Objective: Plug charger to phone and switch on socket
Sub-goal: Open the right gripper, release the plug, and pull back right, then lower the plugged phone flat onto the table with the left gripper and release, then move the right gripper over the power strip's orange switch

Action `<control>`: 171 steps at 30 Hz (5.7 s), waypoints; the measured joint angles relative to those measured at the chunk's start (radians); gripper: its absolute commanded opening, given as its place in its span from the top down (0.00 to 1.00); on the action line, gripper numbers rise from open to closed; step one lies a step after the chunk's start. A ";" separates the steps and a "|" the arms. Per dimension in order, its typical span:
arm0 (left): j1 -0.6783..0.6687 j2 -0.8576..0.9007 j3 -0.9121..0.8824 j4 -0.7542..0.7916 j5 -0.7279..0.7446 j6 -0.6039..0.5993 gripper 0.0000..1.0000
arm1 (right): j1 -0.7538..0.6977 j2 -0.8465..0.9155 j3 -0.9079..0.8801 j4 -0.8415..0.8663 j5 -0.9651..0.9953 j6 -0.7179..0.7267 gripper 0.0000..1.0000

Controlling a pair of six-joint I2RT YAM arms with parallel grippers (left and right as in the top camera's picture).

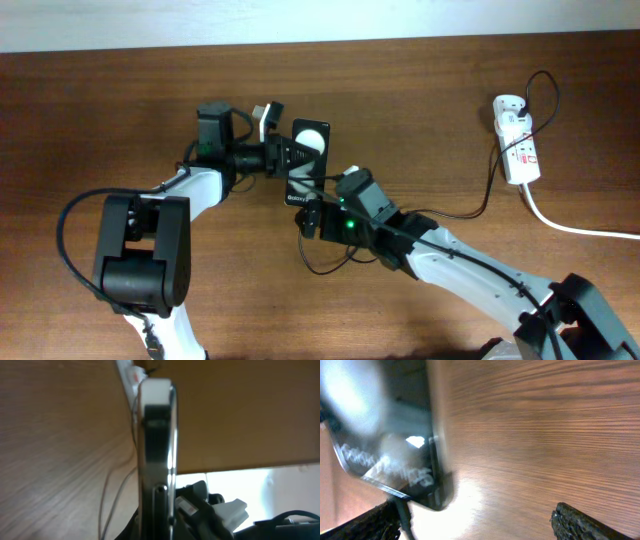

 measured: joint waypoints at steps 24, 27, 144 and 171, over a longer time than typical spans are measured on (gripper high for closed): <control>-0.233 -0.047 0.017 -0.553 -0.890 0.180 0.92 | -0.304 0.000 0.001 -0.282 0.428 -0.182 0.01; -0.251 -0.051 0.018 -0.539 -0.958 0.204 0.77 | -0.304 0.000 0.001 -0.281 0.428 -0.183 0.01; -0.135 -0.082 0.033 -0.652 -1.266 0.266 0.04 | -0.304 0.000 0.001 -0.288 0.336 -0.182 0.01; -0.143 -0.094 0.042 -0.665 -1.289 0.273 0.01 | -1.085 0.193 0.822 -1.054 0.212 -0.369 0.01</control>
